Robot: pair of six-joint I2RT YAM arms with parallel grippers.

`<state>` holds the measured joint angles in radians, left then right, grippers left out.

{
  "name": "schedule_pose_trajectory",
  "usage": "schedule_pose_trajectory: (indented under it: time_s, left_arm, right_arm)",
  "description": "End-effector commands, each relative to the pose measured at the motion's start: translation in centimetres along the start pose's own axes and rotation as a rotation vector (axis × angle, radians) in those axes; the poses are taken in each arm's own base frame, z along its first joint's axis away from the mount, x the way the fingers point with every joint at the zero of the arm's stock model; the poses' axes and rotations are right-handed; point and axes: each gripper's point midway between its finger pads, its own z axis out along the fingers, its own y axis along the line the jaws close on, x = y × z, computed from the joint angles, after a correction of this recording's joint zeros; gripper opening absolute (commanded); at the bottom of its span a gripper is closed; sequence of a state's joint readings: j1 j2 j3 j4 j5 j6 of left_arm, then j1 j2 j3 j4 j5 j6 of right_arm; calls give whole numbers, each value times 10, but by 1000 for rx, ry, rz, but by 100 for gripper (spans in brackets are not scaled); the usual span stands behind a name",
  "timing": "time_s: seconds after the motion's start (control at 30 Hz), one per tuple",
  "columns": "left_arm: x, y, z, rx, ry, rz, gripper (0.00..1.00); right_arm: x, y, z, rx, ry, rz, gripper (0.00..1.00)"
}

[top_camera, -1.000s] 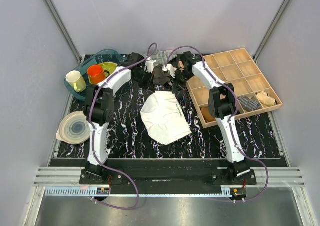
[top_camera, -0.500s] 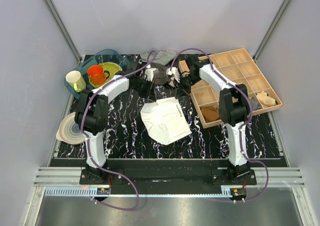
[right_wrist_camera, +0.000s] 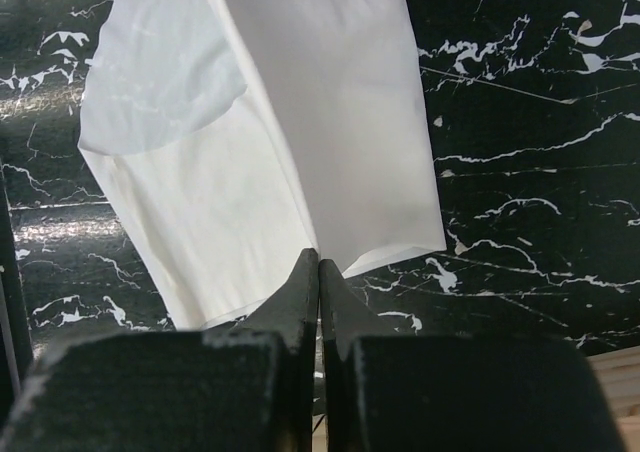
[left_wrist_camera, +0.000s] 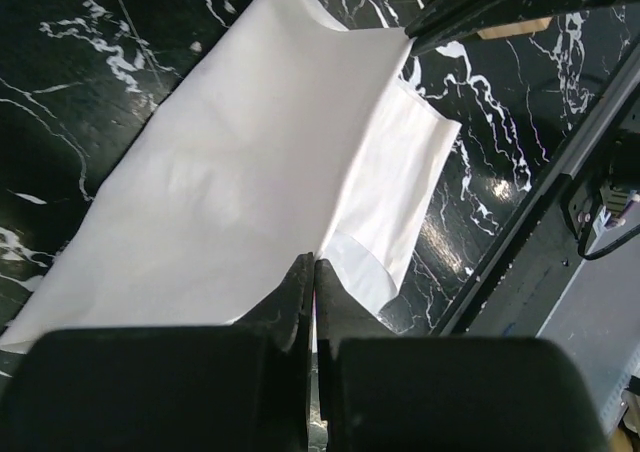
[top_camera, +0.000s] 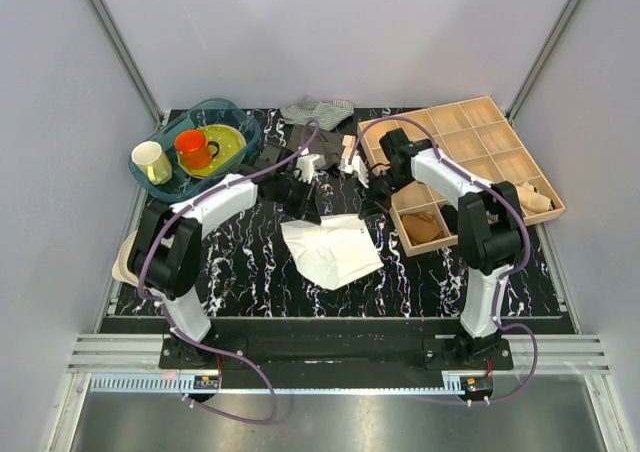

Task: Roll the underwear
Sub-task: Fold the underwear at the center of the board.

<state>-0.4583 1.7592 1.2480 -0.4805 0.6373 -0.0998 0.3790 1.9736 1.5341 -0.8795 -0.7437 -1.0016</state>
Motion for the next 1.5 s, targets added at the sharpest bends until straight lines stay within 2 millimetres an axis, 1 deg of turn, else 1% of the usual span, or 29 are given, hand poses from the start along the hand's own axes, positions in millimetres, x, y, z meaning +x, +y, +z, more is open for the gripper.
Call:
schedule_pose_trajectory:
  time_s: [0.0,0.03,0.07,0.1,0.13,0.23,0.47,0.63,0.67,0.8,0.83,0.9,0.93,1.03,1.07,1.2,1.27,1.47]
  left_arm:
    - [-15,-26,-10,21,-91,44,0]
    - [-11,-30,-8,23,-86,47,0]
    - [-11,-34,-9,27,-92,50,0]
    - [-10,-36,-9,26,-93,50,0]
    - [-6,-38,-7,28,-87,50,0]
    - [-3,-46,-5,34,-89,47,0]
    - [6,-56,1,30,-92,40,0]
    - [19,-58,10,26,-69,31,0]
    - [19,-58,12,26,-72,29,0]
    - [29,-60,20,38,-53,17,0]
    - [33,-62,22,43,-44,16,0]
    - [33,-65,23,48,-49,19,0]
    - [36,-67,25,53,-41,21,0]
    - [40,-70,27,56,-34,23,0]
    - [44,-69,28,55,-27,17,0]
    - [52,-67,33,56,-18,10,0]
    - [55,-66,36,59,-10,4,0]
    - [60,-68,43,69,8,2,0]
  right_arm:
    - [-16,8,-16,54,-38,-89,0]
    - [-16,10,-16,54,-38,-91,0]
    - [-17,12,-19,60,-41,-99,0]
    - [-13,15,-18,54,-35,-92,0]
    - [-13,16,-19,58,-35,-96,0]
    - [-6,21,-19,59,-21,-97,0]
    - [6,25,-20,85,7,-101,0]
    - [16,31,-17,79,22,-96,0]
    - [20,32,-16,80,29,-93,0]
    - [26,39,-14,71,31,-89,0]
    - [23,42,-16,69,21,-104,0]
    - [26,48,-16,57,17,-105,0]
    - [24,52,-18,58,9,-112,0]
    - [28,60,-20,48,9,-123,0]
    - [33,64,-18,37,16,-117,0]
    - [43,75,-14,3,22,-112,0]
    - [49,78,-11,-6,32,-109,0]
    - [58,79,-7,-15,52,-100,0]
